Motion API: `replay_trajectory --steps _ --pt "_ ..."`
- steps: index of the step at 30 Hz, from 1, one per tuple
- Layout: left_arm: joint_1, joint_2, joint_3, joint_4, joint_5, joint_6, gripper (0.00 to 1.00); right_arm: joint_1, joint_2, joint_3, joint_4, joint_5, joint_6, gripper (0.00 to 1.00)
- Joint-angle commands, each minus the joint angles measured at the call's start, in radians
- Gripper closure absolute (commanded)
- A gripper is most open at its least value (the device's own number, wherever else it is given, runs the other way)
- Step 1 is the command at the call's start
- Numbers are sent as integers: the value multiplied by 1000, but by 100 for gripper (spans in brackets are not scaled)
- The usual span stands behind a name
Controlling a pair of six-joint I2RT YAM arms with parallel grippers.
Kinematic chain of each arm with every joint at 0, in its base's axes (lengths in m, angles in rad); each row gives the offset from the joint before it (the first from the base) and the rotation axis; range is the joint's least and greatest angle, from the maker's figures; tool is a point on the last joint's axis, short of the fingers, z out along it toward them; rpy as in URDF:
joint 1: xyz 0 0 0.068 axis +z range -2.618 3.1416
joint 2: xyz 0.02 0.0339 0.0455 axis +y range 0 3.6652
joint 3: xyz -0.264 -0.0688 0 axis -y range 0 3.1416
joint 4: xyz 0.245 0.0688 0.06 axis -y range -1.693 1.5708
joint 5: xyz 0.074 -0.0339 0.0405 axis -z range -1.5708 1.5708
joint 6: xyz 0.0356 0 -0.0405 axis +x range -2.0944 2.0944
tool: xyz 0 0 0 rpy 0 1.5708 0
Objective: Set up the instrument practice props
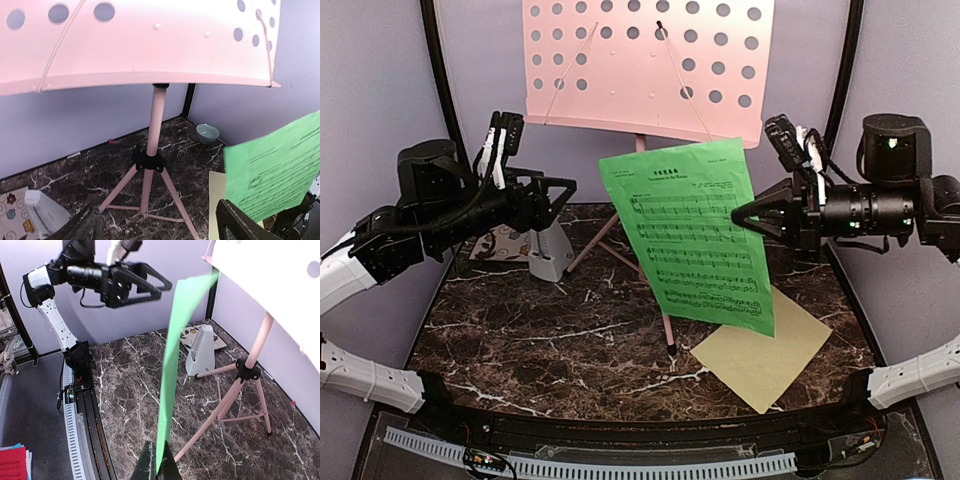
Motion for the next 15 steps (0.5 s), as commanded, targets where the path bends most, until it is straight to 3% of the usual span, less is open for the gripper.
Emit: replay_trajectory --steps 1,11,15 --pt "17 56 30 -137 -9 -148 19 5 19 113 72 -58 -46 100" --pt "17 101 55 -102 153 -98 17 5 104 345 48 53 -81 100" --pt "16 173 175 -176 106 -33 15 5 152 432 81 128 -80 100"
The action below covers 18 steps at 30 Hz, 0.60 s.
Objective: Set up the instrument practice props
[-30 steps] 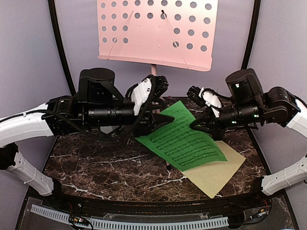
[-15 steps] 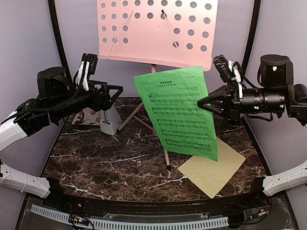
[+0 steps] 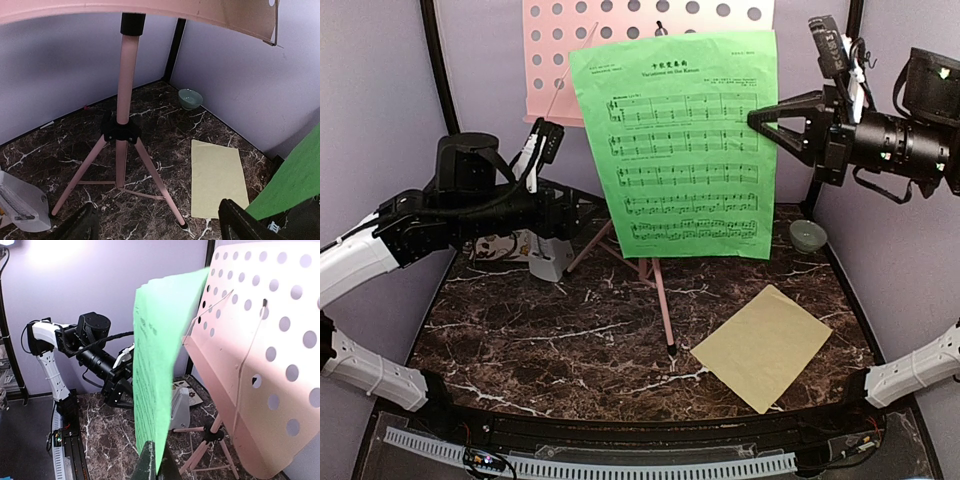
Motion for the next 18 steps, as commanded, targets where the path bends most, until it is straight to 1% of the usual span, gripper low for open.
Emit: replay_trajectory --steps 1,4,6,7,10,12,14,18 --pt "3 43 118 -21 -31 78 15 5 59 116 61 103 -12 100" --pt "3 5 109 64 -100 116 15 5 136 227 62 134 -24 100" --pt "3 -7 127 87 -147 154 14 5 186 292 73 146 -32 100" --pt "3 4 157 77 -166 179 12 4 206 311 87 148 -36 100" --pt "4 97 324 -11 -272 239 11 4 249 327 161 177 -32 100" --pt "12 124 398 -4 -338 267 11 3 273 333 213 207 -32 100" --pt "55 124 425 27 -327 256 12 1 311 374 242 253 -32 100" --pt "175 156 504 39 -202 218 17 -20 364 438 310 338 -26 100"
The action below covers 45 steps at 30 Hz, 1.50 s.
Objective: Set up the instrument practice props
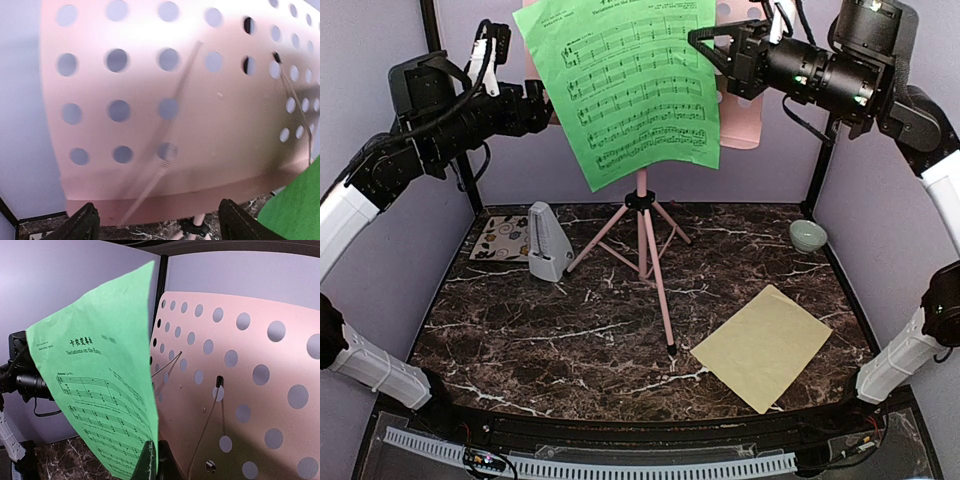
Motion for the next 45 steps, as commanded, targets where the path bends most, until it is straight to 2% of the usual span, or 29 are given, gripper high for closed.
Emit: replay_trajectory --steps 1,6,15,20,34,39,45 --pt "105 47 111 16 74 12 17 -22 29 69 171 127 10 100" --pt "157 163 268 -22 161 59 21 -43 61 84 284 185 34 100" --pt "204 293 439 -54 289 104 33 -56 138 183 298 292 -17 100" --pt "208 301 449 -54 317 127 37 -56 134 197 276 337 -49 100" --pt "208 206 353 38 427 149 36 -55 47 164 176 295 -4 100" --pt "208 193 321 41 432 168 43 -53 22 139 168 286 -1 100" --pt "208 251 389 -5 428 201 47 -53 48 159 176 269 3 100"
